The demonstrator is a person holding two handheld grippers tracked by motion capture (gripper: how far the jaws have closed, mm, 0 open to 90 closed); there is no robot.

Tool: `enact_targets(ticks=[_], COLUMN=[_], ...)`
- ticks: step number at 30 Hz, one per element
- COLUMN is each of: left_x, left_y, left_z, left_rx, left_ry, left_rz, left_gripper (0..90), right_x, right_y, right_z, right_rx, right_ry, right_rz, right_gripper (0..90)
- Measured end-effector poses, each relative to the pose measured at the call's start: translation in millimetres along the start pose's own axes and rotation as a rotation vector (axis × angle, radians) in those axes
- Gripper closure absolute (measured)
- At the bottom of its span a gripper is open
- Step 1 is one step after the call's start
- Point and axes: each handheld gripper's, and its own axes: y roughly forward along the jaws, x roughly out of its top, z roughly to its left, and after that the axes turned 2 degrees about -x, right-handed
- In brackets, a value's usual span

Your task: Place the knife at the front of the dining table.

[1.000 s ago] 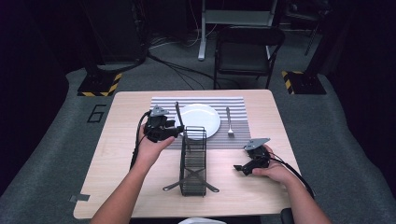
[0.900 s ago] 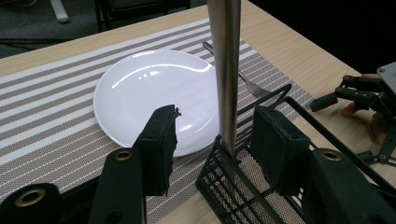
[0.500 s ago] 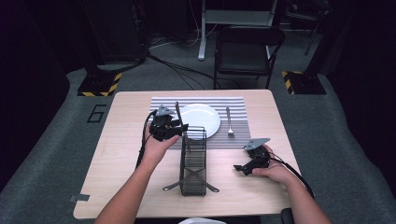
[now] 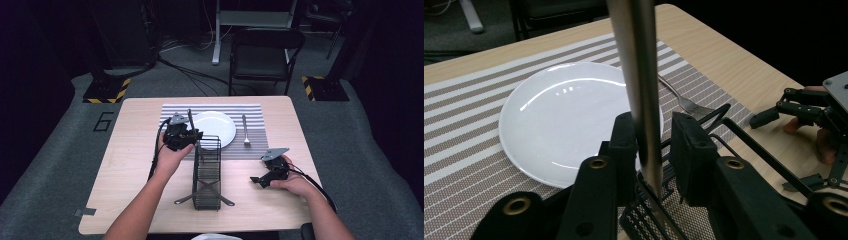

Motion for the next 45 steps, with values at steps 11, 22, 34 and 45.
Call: enact_targets(ticks=[11, 22, 34, 45], left_x=[-1.2, -0.6, 20.5, 46.7], left_y=[-2.9, -6.5, -23.1, -41.6], left_z=[-1.1, -13.5, -19.5, -24.0], left_rx=[-0.025, -0.028, -0.024, -0.026], left_ry=[-0.001, 0.041, 0.07, 0.077], left_rz=[-0.014, -0.008, -0.034, -0.058], left_gripper=[80.3, 81.9, 81.9, 82.0], right_x=[0.0, 0.0, 0.0, 0.2], right_y=[0.1, 0.0, 0.0, -0.1], right_z=[0.0, -0.1, 0.0, 0.4], right_rx=[-0.001, 0.0, 0.0, 0.0], right_ry=[0.001, -0.001, 0.0, 0.007], right_rz=[-0.001, 0.0, 0.0, 0.001], right_gripper=[0.0, 0.0, 0.0, 0.0])
